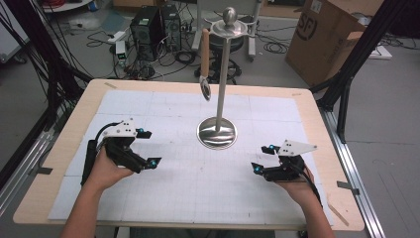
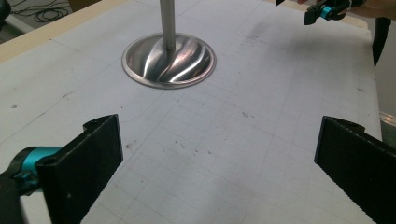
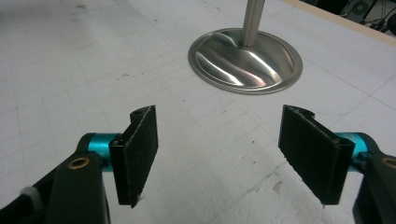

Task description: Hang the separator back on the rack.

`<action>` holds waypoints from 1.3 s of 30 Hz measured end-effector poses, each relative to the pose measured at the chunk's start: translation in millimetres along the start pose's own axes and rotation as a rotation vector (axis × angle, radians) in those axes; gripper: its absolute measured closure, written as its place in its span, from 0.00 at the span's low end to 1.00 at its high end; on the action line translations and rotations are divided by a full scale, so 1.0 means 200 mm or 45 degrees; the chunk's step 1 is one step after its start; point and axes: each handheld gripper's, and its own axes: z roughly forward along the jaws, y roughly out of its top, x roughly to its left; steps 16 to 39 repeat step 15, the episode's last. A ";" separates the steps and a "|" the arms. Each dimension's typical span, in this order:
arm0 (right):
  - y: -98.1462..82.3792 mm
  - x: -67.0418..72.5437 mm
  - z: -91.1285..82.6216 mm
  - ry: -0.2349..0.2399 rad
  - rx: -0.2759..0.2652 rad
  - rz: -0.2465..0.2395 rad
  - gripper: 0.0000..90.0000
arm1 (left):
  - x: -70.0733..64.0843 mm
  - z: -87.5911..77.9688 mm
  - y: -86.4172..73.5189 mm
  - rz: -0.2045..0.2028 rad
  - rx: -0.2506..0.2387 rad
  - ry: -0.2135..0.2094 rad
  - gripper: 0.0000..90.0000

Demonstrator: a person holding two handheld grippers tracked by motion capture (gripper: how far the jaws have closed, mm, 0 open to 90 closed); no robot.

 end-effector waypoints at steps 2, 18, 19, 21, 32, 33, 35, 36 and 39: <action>0.00 0.00 0.00 0.001 0.004 0.000 0.31 | 0.00 0.00 0.00 -0.001 0.000 0.000 0.02; -0.01 0.00 0.01 0.003 0.010 0.002 0.31 | 0.00 0.02 0.00 -0.004 0.022 -0.004 0.02; -0.01 0.00 0.01 0.003 0.010 0.002 0.31 | 0.00 0.02 0.00 -0.004 0.022 -0.004 0.02; -0.01 0.00 0.01 0.003 0.010 0.002 0.31 | 0.00 0.02 0.00 -0.004 0.022 -0.004 0.02; -0.01 0.00 0.01 0.003 0.010 0.002 0.31 | 0.00 0.02 0.00 -0.004 0.022 -0.004 0.02; -0.01 0.00 0.01 0.003 0.010 0.002 0.31 | 0.00 0.02 0.00 -0.004 0.022 -0.004 0.02; -0.01 0.00 0.01 0.003 0.010 0.002 0.31 | 0.00 0.02 0.00 -0.004 0.022 -0.004 0.02; -0.01 0.00 0.01 0.003 0.010 0.002 0.31 | 0.00 0.02 0.00 -0.004 0.022 -0.004 0.02; -0.01 0.00 0.01 0.003 0.010 0.002 0.31 | 0.00 0.02 0.00 -0.004 0.022 -0.004 0.02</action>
